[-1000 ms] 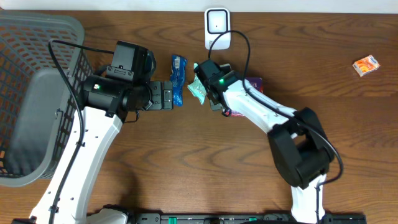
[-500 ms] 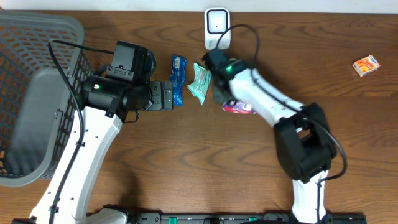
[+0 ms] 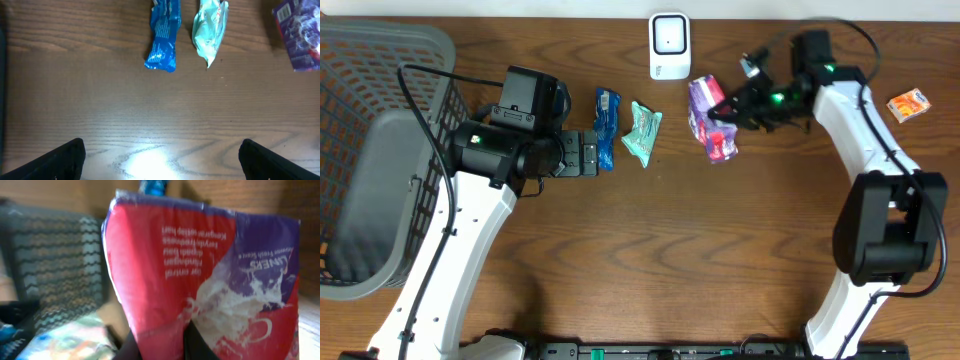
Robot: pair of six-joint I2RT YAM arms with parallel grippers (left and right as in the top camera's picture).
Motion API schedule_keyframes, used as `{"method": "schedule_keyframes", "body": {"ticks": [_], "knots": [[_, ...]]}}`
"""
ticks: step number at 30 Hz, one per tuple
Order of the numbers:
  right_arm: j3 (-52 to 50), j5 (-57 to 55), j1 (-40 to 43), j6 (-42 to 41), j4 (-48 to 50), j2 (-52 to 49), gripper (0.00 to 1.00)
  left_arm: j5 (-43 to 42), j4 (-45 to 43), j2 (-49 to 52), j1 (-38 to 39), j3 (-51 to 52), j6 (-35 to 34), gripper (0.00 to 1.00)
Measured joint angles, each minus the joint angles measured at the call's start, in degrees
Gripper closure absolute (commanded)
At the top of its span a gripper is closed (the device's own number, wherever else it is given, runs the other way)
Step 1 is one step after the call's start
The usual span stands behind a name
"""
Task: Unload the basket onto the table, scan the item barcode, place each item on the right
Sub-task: 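Lower the pad package onto the table center-right and release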
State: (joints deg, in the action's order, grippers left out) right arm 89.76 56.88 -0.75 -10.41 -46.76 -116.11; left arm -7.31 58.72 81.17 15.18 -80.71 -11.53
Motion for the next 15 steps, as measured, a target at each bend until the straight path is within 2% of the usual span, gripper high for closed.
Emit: {"method": "schedule_keyframes", "body": {"ticks": [3, 6, 10, 12, 15], "knots": [[-6.9, 5.2, 3.1, 1.0, 3.6, 0.0, 0.93, 0.0, 0.0, 0.0, 0.0, 0.0, 0.0, 0.02], [-12.1, 7.1, 6.5, 1.4, 4.4, -0.2, 0.78, 0.0, 0.0, 0.0, 0.0, 0.0, 0.0, 0.02], [-13.5, 6.0, 12.7, 1.9, 3.2, -0.3, 0.57, 0.0, 0.0, 0.0, 0.0, 0.0, 0.0, 0.02], [-13.3, 3.4, 15.9, 2.1, 1.8, -0.3, 0.52, 0.0, 0.0, 0.0, 0.0, 0.0, 0.0, 0.02], [-12.7, -2.7, 19.7, 2.2, -2.4, -0.3, 0.51, 0.0, 0.0, 0.0, 0.0, 0.0, 0.0, 0.02]]}}
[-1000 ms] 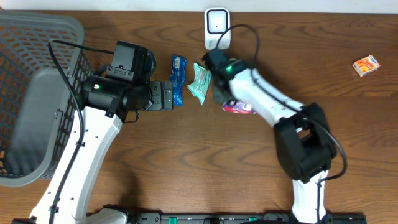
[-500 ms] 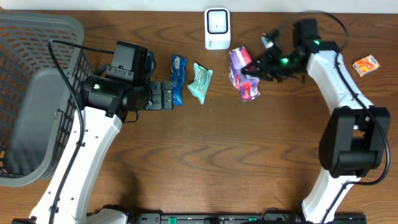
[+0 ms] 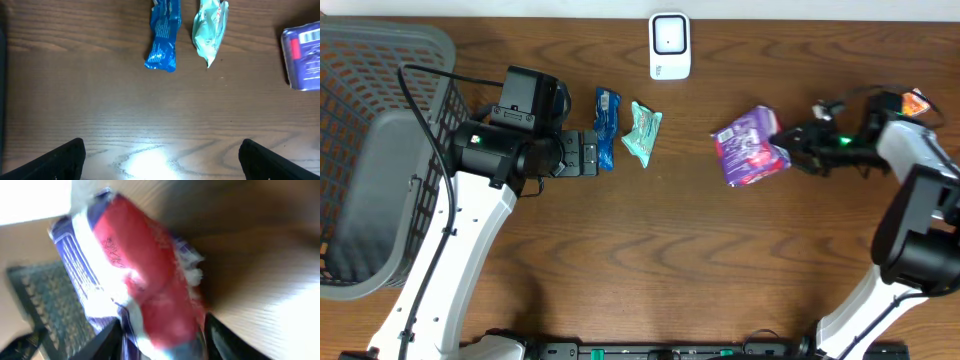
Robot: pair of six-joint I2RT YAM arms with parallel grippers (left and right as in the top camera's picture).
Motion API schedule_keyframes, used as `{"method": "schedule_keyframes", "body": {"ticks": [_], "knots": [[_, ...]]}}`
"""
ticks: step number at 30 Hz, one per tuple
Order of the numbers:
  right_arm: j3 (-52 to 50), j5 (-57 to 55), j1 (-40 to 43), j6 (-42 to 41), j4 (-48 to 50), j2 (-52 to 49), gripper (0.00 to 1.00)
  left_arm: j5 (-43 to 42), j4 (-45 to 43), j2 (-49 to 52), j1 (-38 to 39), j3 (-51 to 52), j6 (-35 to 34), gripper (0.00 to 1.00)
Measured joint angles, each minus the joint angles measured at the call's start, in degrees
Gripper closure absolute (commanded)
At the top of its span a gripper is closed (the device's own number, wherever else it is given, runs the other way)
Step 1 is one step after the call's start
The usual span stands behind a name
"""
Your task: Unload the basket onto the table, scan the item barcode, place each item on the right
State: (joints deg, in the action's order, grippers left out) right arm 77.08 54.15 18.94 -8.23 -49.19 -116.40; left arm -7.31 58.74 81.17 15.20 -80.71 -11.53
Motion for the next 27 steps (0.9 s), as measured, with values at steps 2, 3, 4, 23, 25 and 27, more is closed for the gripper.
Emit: {"method": "schedule_keyframes", "body": {"ticks": [2, 3, 4, 23, 25, 27], "knots": [[1.2, -4.4, 1.2, 0.3, -3.2, 0.1, 0.46, 0.0, 0.0, 0.0, 0.0, 0.0, 0.0, 0.02], [1.8, -6.3, 1.3, 0.5, -4.3, 0.3, 0.41, 0.0, 0.0, 0.0, 0.0, 0.0, 0.0, 0.02], [2.4, -7.9, 1.3, 0.7, -5.2, 0.7, 0.35, 0.0, 0.0, 0.0, 0.0, 0.0, 0.0, 0.02], [-1.0, -24.4, -0.2, 4.3, -2.7, 4.8, 0.17, 0.0, 0.0, 0.0, 0.0, 0.0, 0.0, 0.02], [-3.3, -24.2, -0.2, 4.5, 0.2, 4.8, 0.16, 0.0, 0.0, 0.0, 0.0, 0.0, 0.0, 0.02], [-5.8, -22.8, -0.2, 5.2, 3.5, 4.8, 0.14, 0.0, 0.0, 0.0, 0.0, 0.0, 0.0, 0.02]]}}
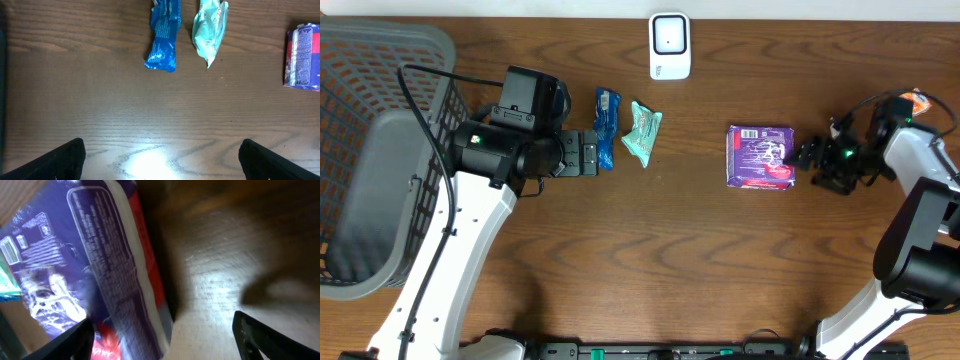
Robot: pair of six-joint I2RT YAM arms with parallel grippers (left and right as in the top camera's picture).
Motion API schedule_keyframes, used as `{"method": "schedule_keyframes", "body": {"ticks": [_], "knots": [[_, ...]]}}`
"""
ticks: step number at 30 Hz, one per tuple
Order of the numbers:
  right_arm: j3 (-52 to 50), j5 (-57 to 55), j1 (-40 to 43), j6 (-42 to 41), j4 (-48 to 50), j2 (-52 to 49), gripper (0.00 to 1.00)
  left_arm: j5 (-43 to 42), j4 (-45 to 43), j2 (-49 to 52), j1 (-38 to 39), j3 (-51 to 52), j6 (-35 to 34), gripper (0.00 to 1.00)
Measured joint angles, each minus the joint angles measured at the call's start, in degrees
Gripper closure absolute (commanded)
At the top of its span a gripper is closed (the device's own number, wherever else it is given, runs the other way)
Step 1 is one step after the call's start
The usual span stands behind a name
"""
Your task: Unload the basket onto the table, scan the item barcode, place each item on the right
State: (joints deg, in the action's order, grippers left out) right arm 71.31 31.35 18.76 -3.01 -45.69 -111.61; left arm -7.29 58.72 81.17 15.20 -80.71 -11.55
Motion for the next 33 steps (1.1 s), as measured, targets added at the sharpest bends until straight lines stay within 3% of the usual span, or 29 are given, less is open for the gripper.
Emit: {"method": "schedule_keyframes", "body": {"ticks": [3, 5, 7, 10, 17, 22, 26, 33], "knots": [[-3.2, 3.8, 0.0, 0.9, 4.8, 0.0, 0.14, 0.0, 0.0, 0.0, 0.0, 0.0, 0.0, 0.02], [-4.5, 5.9, -0.1, 1.3, 7.4, 0.4, 0.21, 0.0, 0.0, 0.0, 0.0, 0.0, 0.0, 0.02], [-5.8, 7.5, -0.4, 2.0, 9.4, 0.5, 0.44, 0.0, 0.0, 0.0, 0.0, 0.0, 0.0, 0.02], [-7.4, 9.0, -0.9, 2.1, 9.9, 0.5, 0.99, 0.0, 0.0, 0.0, 0.0, 0.0, 0.0, 0.02], [-5.1, 11.0, -1.0, 2.1, 5.6, 0.6, 0.99, 0.0, 0.0, 0.0, 0.0, 0.0, 0.0, 0.02], [2.6, 4.3, -1.8, 1.4, -2.5, 1.0, 0.99, 0.0, 0.0, 0.0, 0.0, 0.0, 0.0, 0.02], [8.9, -10.6, -6.0, -2.0, -5.9, 4.3, 0.99, 0.0, 0.0, 0.0, 0.0, 0.0, 0.0, 0.02], [12.2, -47.7, -20.8, -13.4, -8.5, 10.9, 0.99, 0.0, 0.0, 0.0, 0.0, 0.0, 0.0, 0.02]]}}
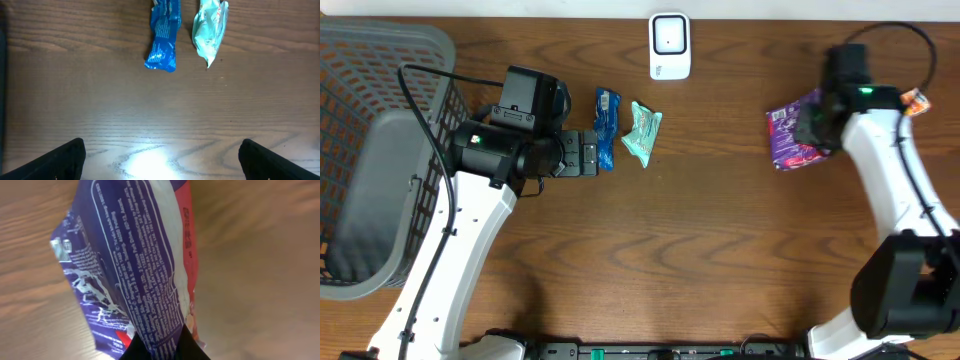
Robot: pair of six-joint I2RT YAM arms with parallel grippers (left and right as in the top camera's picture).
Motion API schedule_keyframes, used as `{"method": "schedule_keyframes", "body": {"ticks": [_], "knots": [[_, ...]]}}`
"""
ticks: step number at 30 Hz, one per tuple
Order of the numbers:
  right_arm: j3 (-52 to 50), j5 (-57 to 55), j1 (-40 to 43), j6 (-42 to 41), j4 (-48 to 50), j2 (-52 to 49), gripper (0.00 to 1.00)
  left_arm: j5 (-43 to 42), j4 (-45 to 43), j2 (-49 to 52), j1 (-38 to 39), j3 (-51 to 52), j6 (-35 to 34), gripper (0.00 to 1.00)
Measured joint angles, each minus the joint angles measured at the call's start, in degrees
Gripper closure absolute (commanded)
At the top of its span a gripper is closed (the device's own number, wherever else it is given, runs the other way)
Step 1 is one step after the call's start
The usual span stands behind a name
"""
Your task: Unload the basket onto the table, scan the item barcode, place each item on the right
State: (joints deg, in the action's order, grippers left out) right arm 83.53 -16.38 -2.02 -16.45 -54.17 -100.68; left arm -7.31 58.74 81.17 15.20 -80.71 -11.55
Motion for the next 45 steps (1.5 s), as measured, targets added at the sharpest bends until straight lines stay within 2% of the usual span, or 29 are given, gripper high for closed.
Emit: {"method": "schedule_keyframes", "body": {"ticks": [4, 7, 9, 10, 14, 16, 17, 23, 27, 29, 33, 37, 41, 45], "knots": [[0.0, -17.1, -9.0, -4.9, -1.1, -1.4, 0.99, 0.0, 0.0, 0.0, 0.0, 0.0, 0.0, 0.02], [0.0, -24.5, -14.2, -6.7, -0.9, -3.8, 0.99, 0.0, 0.0, 0.0, 0.0, 0.0, 0.0, 0.02], [0.0, -27.1, -16.8, -7.6, -0.4, -6.5, 0.89, 0.0, 0.0, 0.0, 0.0, 0.0, 0.0, 0.02], [0.0, -27.5, -17.6, -7.8, -0.3, -7.5, 0.80, 0.0, 0.0, 0.0, 0.0, 0.0, 0.0, 0.02], [-0.3, -24.8, -21.6, -9.5, 2.8, -12.6, 0.52, 0.0, 0.0, 0.0, 0.0, 0.0, 0.0, 0.02], [-0.3, -22.1, -23.3, -9.9, 4.7, -12.9, 0.31, 0.0, 0.0, 0.0, 0.0, 0.0, 0.0, 0.02], [-0.1, -20.4, -24.0, -10.1, 5.3, -12.8, 0.25, 0.0, 0.0, 0.0, 0.0, 0.0, 0.0, 0.02], [6.3, -8.8, -25.7, -9.8, 2.6, -12.8, 0.18, 0.0, 0.0, 0.0, 0.0, 0.0, 0.0, 0.02], [16.0, -2.9, -23.9, -8.5, -2.2, -12.7, 0.10, 0.0, 0.0, 0.0, 0.0, 0.0, 0.0, 0.02], [20.3, -0.9, -22.1, -8.0, -4.7, -12.6, 0.01, 0.0, 0.0, 0.0, 0.0, 0.0, 0.0, 0.02], [24.4, 2.8, -16.4, -7.0, -8.9, -11.6, 0.02, 0.0, 0.0, 0.0, 0.0, 0.0, 0.0, 0.02], [23.7, 12.1, -8.9, -3.4, -10.3, -11.5, 0.05, 0.0, 0.0, 0.0, 0.0, 0.0, 0.0, 0.02], [19.6, 22.6, -3.2, 0.9, -9.7, -11.5, 0.11, 0.0, 0.0, 0.0, 0.0, 0.0, 0.0, 0.02], [11.4, 32.9, -0.3, 4.4, -3.9, -11.6, 0.15, 0.0, 0.0, 0.0, 0.0, 0.0, 0.0, 0.02]]}}
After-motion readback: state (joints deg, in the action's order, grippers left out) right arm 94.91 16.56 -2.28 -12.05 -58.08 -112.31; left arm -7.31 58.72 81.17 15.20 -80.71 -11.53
